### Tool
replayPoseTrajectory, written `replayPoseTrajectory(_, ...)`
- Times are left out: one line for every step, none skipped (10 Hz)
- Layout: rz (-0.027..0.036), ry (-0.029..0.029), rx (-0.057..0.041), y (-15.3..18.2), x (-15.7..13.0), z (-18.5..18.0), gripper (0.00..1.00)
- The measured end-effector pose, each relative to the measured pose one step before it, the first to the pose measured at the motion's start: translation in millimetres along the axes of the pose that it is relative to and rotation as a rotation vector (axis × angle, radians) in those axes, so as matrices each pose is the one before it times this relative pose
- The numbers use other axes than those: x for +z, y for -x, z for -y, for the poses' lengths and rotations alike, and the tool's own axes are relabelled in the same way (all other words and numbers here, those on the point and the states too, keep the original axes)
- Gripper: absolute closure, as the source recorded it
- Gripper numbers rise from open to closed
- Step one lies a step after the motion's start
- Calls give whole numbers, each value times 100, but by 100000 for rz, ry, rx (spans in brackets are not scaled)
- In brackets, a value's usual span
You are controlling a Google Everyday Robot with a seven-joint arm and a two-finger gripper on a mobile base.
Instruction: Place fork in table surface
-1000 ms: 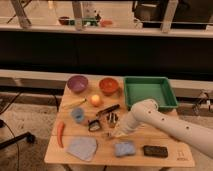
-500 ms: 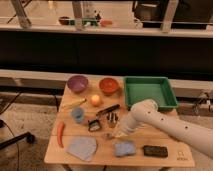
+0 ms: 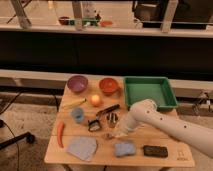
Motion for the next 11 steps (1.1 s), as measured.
replayPoseTrajectory(8, 20, -34, 16, 15, 6, 54)
replayPoseTrajectory(12, 47, -105, 51, 27, 18, 44)
replayPoseTrajectory(12, 27, -84, 39, 12, 16, 36)
replayPoseTrajectory(-1, -5, 24, -10, -1, -5, 25)
replayPoseTrajectory(7, -18, 29, -11, -3, -2, 20)
replayPoseTrajectory(-7, -23, 23, -11, -13, 0, 20)
replayPoseTrajectory(106, 74, 98, -19, 60, -38, 20)
replayPoseTrajectory(10, -17, 19, -3, 0, 7, 20)
replayPoseTrajectory(7, 32, 31, -19, 14, -24, 20)
replayPoseTrajectory(-4, -21, 29, -11, -10, 0, 20)
replayPoseTrajectory(0, 4, -37, 15, 1, 8, 20)
